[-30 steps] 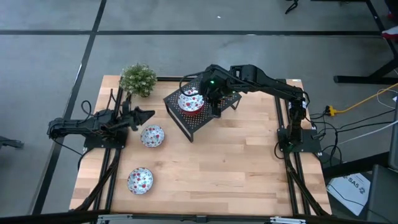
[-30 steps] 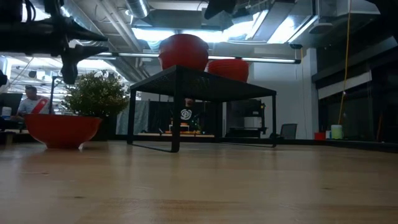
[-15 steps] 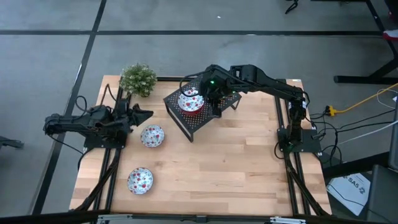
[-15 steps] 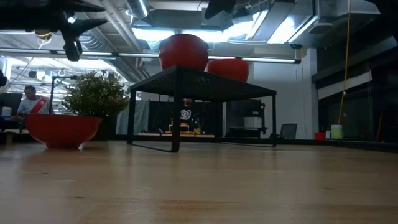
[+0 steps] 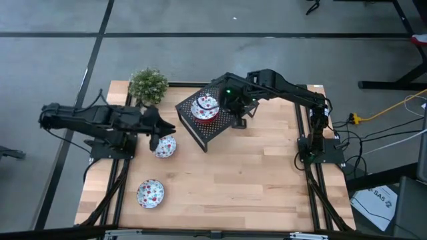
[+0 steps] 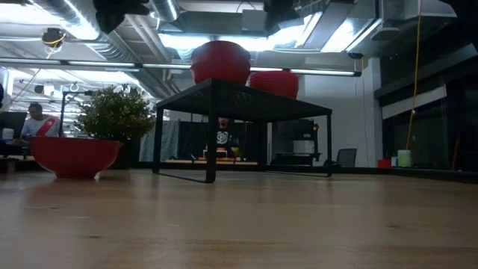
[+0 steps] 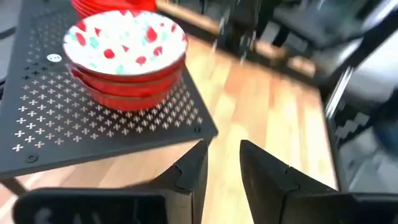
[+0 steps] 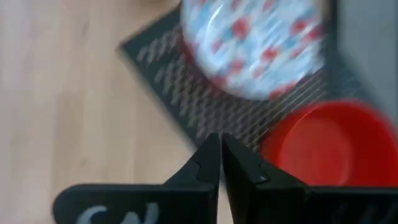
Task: Pick & Place Mini bowls
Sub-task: Stack the white patterned bowl on the white patterned bowl on the shelf
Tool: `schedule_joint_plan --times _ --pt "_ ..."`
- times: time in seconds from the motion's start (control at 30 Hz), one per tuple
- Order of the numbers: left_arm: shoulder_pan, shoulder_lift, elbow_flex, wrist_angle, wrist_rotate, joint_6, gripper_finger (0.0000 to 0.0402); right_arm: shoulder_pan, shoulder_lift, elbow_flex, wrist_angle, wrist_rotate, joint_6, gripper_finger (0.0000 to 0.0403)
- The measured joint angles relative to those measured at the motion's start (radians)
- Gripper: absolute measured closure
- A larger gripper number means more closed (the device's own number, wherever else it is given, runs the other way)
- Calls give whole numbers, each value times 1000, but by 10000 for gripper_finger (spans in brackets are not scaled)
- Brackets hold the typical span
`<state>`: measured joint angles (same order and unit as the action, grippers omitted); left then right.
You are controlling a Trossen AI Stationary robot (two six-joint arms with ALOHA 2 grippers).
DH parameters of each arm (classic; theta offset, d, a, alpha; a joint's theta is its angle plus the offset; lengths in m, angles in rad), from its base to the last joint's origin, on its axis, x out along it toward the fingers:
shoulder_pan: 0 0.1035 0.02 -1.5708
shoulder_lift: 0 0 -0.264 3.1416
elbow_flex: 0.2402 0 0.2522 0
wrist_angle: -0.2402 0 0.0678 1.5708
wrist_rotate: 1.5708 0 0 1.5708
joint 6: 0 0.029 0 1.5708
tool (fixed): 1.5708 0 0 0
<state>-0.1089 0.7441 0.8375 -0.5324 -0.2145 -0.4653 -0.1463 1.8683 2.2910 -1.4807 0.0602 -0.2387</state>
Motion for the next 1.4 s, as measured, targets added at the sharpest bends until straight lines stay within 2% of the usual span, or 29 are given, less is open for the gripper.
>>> schedule_joint_plan --times 0.1,0.23,0.33,0.57,0.7,0.8,1.0,1.13,1.4 --pt "-25 88 108 -105 0 34 313 0 -2 -20 -68 -108 -45 384" --pt "-61 182 205 -235 0 37 313 0 -47 -79 -58 -258 -79 384" --pt "-91 238 237 -286 5 19 313 1 -128 -167 -12 -289 -72 384" --pt "-151 367 239 -394 33 -20 313 22 -415 -557 313 -243 79 384" --pt "-163 417 239 -423 37 -64 313 84 -581 -787 510 -176 178 384" --pt "-166 442 239 -423 78 -63 313 138 -695 -944 634 -133 251 384" --pt "-166 481 239 -423 143 -28 313 228 -898 -1214 740 -49 376 384" --pt "-163 500 239 -422 189 -91 313 283 -1037 -1390 812 1 484 384" --pt "-163 508 239 -422 246 -231 313 365 -1292 -1739 1096 9 643 384"
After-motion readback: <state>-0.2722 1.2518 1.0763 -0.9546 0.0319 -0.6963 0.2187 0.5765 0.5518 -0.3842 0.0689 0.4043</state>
